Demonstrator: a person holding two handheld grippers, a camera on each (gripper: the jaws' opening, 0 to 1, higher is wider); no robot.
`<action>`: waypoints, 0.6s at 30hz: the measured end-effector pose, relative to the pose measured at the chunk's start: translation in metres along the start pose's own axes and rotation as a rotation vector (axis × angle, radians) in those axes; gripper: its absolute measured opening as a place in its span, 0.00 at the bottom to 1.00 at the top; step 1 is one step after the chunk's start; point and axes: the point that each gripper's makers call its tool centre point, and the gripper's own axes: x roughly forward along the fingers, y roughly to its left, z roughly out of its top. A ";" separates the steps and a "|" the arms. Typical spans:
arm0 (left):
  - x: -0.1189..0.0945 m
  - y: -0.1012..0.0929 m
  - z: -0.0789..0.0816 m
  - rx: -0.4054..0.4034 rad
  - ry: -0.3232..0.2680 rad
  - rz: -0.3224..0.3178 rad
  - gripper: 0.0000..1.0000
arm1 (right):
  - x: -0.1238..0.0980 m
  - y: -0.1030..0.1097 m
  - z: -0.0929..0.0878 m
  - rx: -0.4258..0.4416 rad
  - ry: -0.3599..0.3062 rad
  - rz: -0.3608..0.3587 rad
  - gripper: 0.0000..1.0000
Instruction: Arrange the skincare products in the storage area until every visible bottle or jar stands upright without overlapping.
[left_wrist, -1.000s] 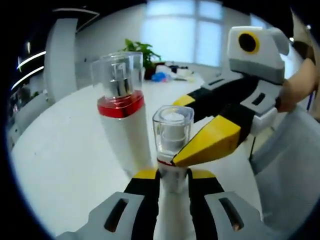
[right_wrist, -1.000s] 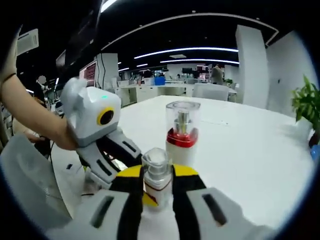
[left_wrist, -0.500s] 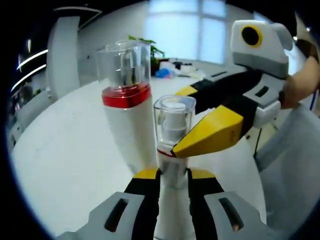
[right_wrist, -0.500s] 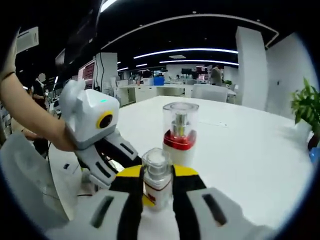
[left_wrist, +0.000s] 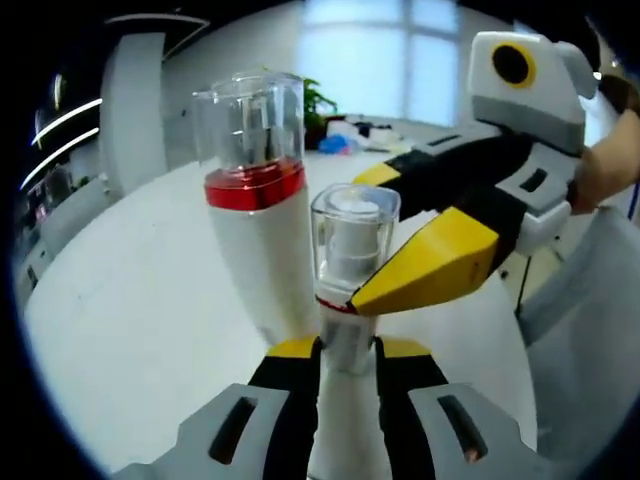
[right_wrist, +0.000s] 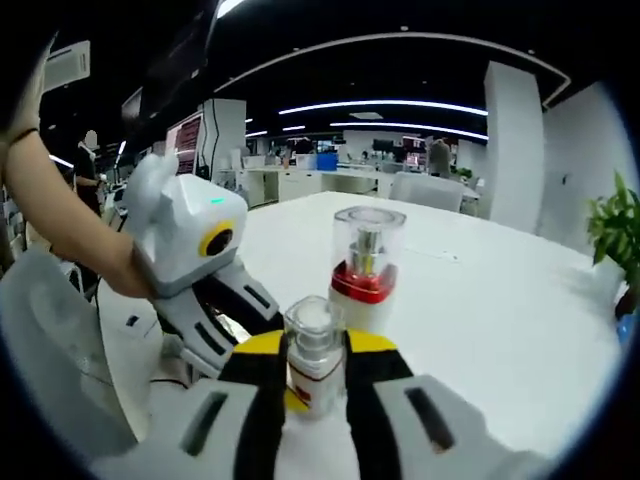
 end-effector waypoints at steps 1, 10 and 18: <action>0.000 0.000 0.000 0.000 0.000 0.001 0.18 | 0.000 0.000 0.000 0.000 0.000 -0.001 0.22; 0.000 0.001 0.001 -0.004 0.002 0.005 0.20 | -0.001 -0.002 0.000 0.005 0.010 -0.016 0.22; -0.004 0.000 0.000 -0.003 0.011 0.007 0.23 | 0.000 -0.001 -0.001 0.022 0.018 -0.016 0.25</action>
